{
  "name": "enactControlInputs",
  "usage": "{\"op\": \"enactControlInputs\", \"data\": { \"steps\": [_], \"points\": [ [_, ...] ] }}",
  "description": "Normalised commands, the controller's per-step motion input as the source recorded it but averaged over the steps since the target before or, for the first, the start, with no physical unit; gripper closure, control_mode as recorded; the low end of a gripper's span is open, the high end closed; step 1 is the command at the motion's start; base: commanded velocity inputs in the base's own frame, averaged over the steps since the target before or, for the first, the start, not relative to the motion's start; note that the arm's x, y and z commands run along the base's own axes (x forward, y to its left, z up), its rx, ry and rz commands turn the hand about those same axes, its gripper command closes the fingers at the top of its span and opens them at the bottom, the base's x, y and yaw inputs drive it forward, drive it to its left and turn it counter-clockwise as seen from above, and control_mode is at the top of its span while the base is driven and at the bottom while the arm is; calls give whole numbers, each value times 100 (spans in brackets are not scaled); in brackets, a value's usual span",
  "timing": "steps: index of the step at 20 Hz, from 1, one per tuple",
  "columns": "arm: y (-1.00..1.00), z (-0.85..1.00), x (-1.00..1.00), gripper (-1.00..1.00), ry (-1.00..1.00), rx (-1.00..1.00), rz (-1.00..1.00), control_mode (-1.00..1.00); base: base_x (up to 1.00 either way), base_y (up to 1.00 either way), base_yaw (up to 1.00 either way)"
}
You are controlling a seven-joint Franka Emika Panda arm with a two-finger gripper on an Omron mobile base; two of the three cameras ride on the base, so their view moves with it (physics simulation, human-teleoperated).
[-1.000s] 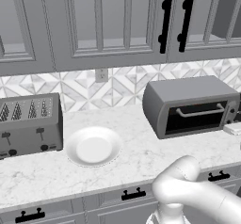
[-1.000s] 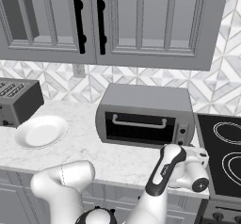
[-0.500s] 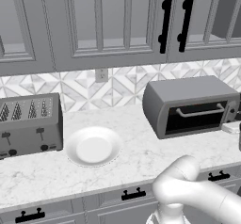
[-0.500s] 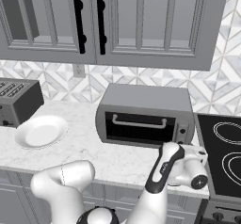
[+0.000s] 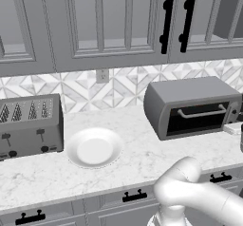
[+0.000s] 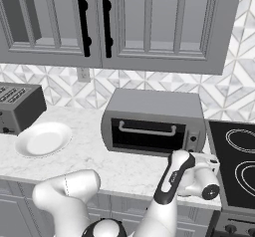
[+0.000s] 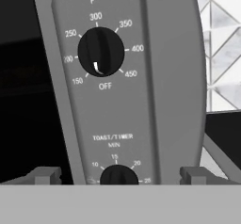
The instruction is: Pick up the kebab skewer and baguette bread, and place them inside the toaster oven. Close the toaster oven door and start by setting the timer.
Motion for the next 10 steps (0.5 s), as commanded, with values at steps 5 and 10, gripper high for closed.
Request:
{"op": "enactControlInputs", "data": {
  "steps": [5,10],
  "points": [
    [0,0,0,100,0,0,0,-100,0,0,0],
    [0,0,0,100,0,0,-1,-100,0,0,0]
  ]
}}
